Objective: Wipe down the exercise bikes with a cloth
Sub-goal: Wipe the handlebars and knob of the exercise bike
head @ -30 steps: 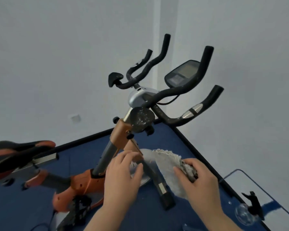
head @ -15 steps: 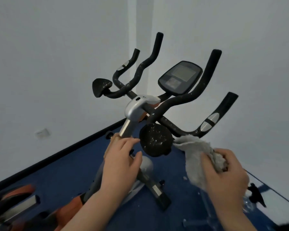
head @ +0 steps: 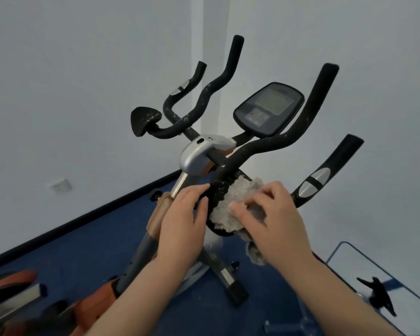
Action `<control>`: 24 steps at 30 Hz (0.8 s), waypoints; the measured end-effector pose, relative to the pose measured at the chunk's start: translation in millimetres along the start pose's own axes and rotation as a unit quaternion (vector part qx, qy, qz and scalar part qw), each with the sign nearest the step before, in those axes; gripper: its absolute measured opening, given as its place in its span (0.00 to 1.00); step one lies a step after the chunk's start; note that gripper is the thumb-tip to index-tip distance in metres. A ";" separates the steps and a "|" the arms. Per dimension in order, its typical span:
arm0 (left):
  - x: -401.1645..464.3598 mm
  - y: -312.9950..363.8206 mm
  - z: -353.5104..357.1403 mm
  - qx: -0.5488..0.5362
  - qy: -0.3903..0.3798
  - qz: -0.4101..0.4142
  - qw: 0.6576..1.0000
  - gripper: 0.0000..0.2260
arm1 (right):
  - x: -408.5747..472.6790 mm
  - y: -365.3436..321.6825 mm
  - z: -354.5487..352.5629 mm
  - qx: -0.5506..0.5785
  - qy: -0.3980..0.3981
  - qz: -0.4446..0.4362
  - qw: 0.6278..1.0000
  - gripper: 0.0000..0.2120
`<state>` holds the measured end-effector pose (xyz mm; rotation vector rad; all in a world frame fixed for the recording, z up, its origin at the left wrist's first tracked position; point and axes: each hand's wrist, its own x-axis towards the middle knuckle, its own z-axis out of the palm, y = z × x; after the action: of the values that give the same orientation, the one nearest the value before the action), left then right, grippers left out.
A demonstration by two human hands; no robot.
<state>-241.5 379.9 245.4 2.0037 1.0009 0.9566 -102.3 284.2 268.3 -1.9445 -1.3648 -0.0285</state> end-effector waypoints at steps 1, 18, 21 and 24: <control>1.1 -0.6 -0.1 -0.010 0.002 -0.005 1.000 0.12 | 3.4 -0.4 0.5 -0.002 0.000 0.019 1.000 0.15; 36.4 -33.7 -20.2 -0.104 -0.095 0.032 0.989 0.12 | 0.7 -41.1 -7.6 -0.110 0.011 0.138 0.984 0.04; 46.5 -37.1 -25.5 -0.116 -0.138 0.035 0.983 0.13 | 16.1 -51.0 3.3 -0.117 0.030 0.093 0.988 0.07; 50.1 -40.3 -27.2 -0.144 -0.157 0.034 0.976 0.11 | 22.3 -56.3 27.9 -0.188 -0.009 0.076 0.979 0.06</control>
<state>-256.4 447.9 240.9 1.8773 0.5880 0.7417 -149.3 326.8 288.8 -2.3640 -1.2876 -0.2083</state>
